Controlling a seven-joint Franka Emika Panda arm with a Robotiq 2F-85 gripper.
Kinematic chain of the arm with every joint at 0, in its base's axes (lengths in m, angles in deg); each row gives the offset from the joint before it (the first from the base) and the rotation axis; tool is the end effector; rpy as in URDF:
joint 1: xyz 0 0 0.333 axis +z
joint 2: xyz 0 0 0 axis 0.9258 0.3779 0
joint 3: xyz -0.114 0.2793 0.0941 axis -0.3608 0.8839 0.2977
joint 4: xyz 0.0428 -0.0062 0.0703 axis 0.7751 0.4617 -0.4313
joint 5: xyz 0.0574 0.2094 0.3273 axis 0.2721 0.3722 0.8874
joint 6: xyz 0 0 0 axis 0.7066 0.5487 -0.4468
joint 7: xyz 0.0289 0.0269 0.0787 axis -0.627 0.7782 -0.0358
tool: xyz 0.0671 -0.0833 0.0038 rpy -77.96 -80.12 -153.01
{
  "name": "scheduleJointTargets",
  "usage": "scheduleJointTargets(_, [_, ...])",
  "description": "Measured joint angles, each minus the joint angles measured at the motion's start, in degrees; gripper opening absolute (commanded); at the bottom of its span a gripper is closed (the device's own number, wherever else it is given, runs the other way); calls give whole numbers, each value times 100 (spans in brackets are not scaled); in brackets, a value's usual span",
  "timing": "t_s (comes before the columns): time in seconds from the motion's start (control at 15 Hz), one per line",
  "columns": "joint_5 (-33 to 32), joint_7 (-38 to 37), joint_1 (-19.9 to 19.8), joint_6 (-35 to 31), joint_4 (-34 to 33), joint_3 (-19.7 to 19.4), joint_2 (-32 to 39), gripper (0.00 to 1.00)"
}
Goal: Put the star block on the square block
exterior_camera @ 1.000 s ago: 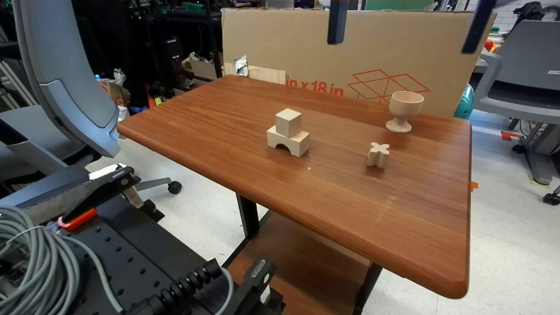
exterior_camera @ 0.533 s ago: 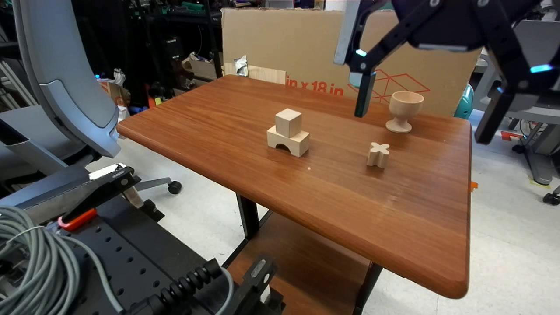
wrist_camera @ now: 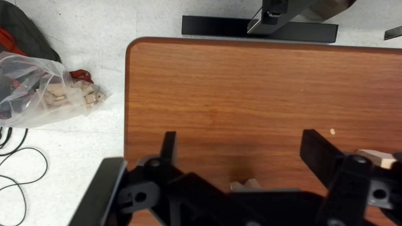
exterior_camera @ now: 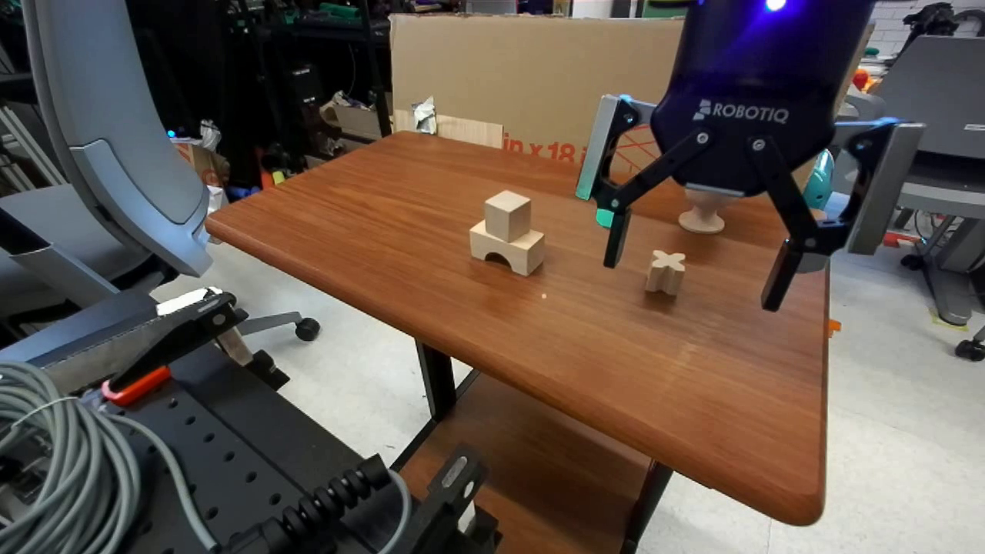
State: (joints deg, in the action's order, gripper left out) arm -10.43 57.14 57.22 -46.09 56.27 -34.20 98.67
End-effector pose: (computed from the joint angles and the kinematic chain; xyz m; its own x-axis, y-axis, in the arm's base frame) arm 0.5486 -0.1787 0.2058 0.9694 0.1057 -0.2216 0.1131 -0.9934 0.0208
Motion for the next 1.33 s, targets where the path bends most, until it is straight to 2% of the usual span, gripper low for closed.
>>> scheduleJointTargets(0.4, [-10,0,1,-413,-288,136,479,100])
scheduleJointTargets(0.47, [-10,0,1,-455,-327,153,531,81])
scheduleJointTargets(0.53, [-10,0,1,-502,-361,174,574,72])
scheduleJointTargets(1.07, [-5,35,-1,-557,-494,409,613,12])
scheduleJointTargets(1.13, [-5,53,-1,-606,-509,414,600,5])
scheduleJointTargets(1.33, [9,73,-33,-626,-586,414,503,7])
